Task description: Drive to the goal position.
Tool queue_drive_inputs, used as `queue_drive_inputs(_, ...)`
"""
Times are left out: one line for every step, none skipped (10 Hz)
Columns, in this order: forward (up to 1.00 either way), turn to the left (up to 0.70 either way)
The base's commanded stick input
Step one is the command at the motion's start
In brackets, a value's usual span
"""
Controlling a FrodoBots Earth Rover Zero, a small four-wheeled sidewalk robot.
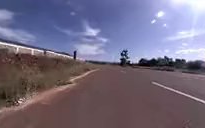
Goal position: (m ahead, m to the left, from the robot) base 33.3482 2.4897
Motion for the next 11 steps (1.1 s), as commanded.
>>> queue_drive_inputs(1.00, -0.23)
queue_drive_inputs(1.00, -0.17)
queue_drive_inputs(1.00, -0.10)
queue_drive_inputs(1.00, 0.00)
queue_drive_inputs(1.00, 0.00)
queue_drive_inputs(1.00, 0.00)
queue_drive_inputs(1.00, 0.00)
queue_drive_inputs(1.00, 0.00)
queue_drive_inputs(1.00, 0.00)
queue_drive_inputs(1.00, 0.00)
queue_drive_inputs(1.00, 0.00)
